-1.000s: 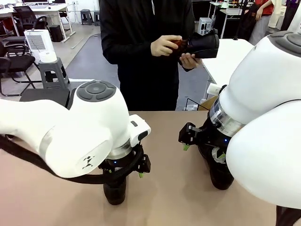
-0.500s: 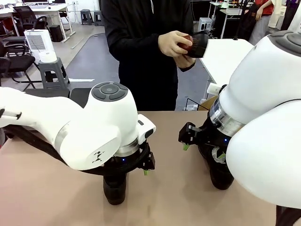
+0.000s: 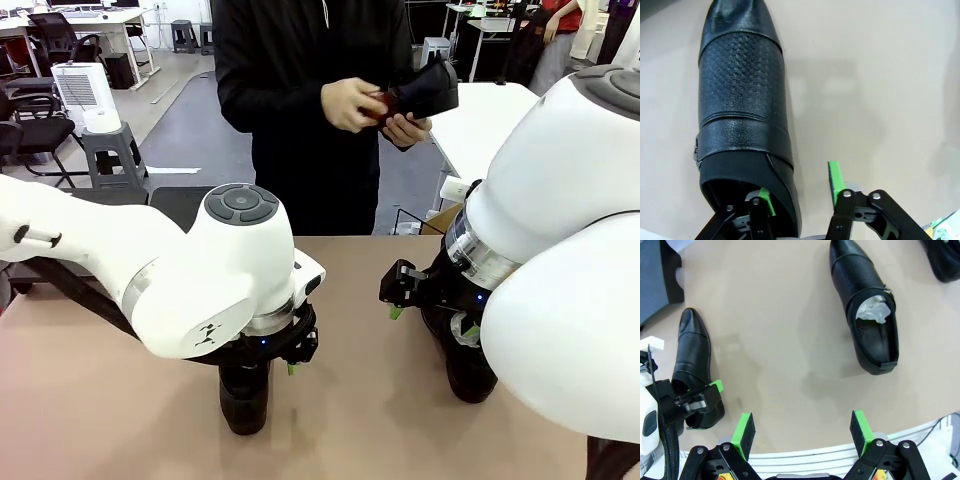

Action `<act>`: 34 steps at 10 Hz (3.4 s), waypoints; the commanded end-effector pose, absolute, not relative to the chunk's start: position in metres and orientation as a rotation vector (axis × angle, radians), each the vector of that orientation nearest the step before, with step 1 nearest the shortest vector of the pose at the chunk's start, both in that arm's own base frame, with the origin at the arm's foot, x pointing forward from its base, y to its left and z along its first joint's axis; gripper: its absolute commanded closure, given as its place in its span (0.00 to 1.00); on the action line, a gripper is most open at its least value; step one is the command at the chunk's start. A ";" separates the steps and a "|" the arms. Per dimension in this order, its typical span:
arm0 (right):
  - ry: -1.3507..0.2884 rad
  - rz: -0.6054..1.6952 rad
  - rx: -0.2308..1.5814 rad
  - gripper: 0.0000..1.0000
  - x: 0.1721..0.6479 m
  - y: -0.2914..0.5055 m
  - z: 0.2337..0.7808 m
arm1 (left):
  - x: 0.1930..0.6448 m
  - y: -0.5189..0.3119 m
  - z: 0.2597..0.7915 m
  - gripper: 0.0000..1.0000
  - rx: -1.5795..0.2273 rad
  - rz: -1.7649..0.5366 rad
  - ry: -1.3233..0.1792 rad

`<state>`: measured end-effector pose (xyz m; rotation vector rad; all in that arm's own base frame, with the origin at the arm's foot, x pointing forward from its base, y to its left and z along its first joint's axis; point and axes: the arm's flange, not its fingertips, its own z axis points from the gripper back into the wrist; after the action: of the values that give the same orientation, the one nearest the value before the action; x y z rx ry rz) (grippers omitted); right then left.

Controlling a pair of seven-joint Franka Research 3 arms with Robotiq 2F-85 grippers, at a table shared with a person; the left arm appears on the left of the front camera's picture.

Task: Organize the shoes by placing them on the stand.
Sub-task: Place the Shoe from the middle of the table onto the Shoes Stand.

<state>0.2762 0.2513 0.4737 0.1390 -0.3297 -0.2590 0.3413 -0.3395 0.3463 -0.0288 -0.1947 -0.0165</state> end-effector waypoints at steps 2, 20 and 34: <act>-0.333 -0.252 0.158 0.00 0.281 0.252 0.474 | 0.345 -0.345 0.337 1.00 0.033 0.009 -0.188; -0.333 -0.252 0.158 0.00 0.281 0.252 0.474 | 0.376 -0.112 0.519 1.00 0.105 -0.005 -0.572; -0.333 -0.252 0.158 0.00 0.281 0.252 0.474 | 0.542 0.040 0.456 1.00 0.268 -0.232 -0.663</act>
<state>0.2771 0.2516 0.4738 0.1408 -0.3309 -0.2594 0.5287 0.0296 0.4433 0.2284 -0.6194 -0.2262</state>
